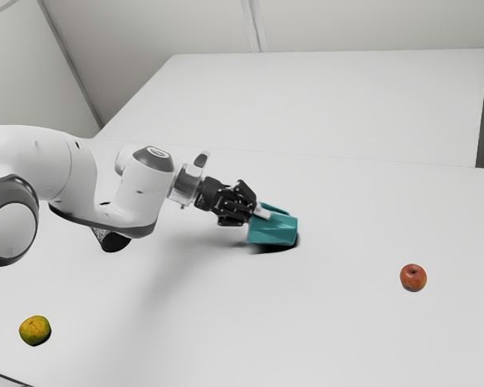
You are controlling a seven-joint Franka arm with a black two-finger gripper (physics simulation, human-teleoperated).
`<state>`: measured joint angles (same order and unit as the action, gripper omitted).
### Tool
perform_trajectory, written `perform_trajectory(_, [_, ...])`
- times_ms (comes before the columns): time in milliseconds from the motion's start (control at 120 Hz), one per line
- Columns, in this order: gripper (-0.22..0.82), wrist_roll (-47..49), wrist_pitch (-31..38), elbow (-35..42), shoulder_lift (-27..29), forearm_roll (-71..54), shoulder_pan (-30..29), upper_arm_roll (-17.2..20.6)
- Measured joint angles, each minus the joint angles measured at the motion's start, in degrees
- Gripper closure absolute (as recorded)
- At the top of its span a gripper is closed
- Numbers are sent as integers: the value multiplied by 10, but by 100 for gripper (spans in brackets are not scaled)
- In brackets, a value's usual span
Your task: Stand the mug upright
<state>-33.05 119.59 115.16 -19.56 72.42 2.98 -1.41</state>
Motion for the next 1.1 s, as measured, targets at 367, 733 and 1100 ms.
perform_trajectory(367, [77, -33, -48, 0, 62, -34, -1, -6])
perform_trajectory(733, [78, 30, -75, -81, 104, -407, -3, -30])
perform_trajectory(1100, [79, 120, -68, -114, 98, -679, 18, 29])
